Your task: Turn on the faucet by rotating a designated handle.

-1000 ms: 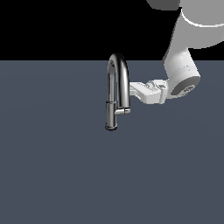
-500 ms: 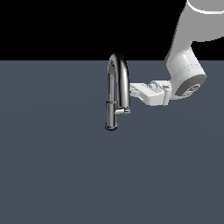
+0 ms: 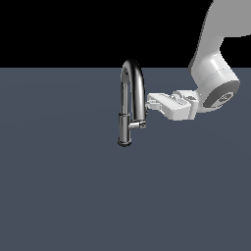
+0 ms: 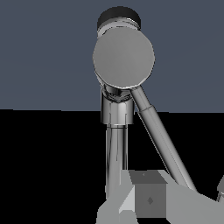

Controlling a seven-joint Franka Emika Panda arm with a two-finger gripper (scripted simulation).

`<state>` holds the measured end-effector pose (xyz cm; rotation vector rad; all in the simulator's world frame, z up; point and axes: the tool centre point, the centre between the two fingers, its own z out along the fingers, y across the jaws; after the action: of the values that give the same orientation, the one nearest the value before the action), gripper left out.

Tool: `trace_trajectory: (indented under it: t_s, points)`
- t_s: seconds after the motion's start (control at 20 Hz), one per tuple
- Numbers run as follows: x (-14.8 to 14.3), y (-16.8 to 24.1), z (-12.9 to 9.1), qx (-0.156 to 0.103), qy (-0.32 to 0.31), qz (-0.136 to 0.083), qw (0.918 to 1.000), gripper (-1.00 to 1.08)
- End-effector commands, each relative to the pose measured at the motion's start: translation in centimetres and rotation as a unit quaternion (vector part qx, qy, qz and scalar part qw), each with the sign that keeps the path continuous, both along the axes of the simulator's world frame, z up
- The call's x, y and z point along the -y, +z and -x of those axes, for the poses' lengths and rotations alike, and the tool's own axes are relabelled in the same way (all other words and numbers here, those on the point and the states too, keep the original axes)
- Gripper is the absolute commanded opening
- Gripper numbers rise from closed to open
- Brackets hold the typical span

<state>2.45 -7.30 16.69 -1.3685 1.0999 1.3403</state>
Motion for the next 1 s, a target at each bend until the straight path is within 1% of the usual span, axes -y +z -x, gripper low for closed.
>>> trace_trajectory:
  t_s: [0.0, 0.8, 0.85, 0.9, 0.95]
  points:
    - [0.0, 0.0, 0.0, 0.0, 0.0, 0.0, 1.0, -1.0]
    - [0.7, -3.6, 5.3, -0.002, 0.005, -0.003, 1.0, -1.0]
    - [0.7, -3.6, 5.3, -0.002, 0.005, -0.003, 1.0, -1.0]
    - [1.1, -2.7, 4.4, 0.009, 0.0, 0.002, 1.0, -1.0]
    - [1.1, -3.3, 4.5, 0.008, 0.0, 0.001, 1.0, -1.0]
